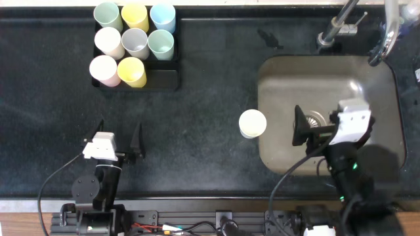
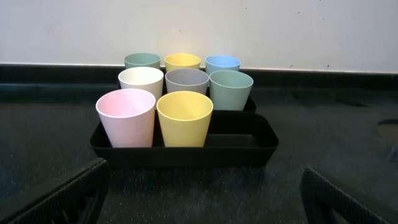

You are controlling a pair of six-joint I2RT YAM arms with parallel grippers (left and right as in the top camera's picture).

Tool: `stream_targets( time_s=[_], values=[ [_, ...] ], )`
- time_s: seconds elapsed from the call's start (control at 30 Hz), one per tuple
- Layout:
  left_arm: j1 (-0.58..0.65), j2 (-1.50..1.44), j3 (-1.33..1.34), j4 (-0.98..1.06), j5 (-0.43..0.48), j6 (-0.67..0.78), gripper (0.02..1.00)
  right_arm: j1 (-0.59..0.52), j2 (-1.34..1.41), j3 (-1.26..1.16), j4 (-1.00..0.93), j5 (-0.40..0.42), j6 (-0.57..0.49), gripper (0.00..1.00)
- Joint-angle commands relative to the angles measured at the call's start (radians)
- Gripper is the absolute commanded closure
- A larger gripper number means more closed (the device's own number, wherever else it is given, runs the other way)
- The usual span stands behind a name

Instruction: Store Cups

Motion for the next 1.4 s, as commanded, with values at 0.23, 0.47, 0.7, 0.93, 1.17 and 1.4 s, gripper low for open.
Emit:
stream_targets(
  time_s=[0.23, 0.47, 0.7, 0.93, 1.17, 1.4],
  values=[
    [0.001, -0.011, -0.003, -0.002, 0.010, -0.001, 0.018, -0.001, 0.337, 0.415, -0.450, -0.180, 0.012, 0.003],
    [0.001, -0.011, -0.003, -0.002, 0.010, -0.001, 0.018, -0.001, 0.496, 0.480, -0.637, -0.207, 0.061, 0.003],
    [0.001, -0.011, -0.003, -0.002, 0.010, -0.001, 0.018, -0.001, 0.660, 0.480, -0.735, -0.267, 0.063, 0.003],
    [0.001, -0.011, -0.003, -0.002, 0.010, -0.001, 0.018, -0.001, 0.818, 0.480, -0.720, -0.258, 0.052, 0.003],
    [0.001, -0.011, -0.003, -0.002, 0.010, -0.001, 0.020, 0.000, 0.937, 0.480, -0.740, -0.236, 0.052, 0.005],
    [0.001, -0.011, -0.003, -0.002, 0.010, -0.001, 0.018, 0.005, 1.002, 0.480, -0.730, -0.175, 0.053, 0.027]
  ],
)
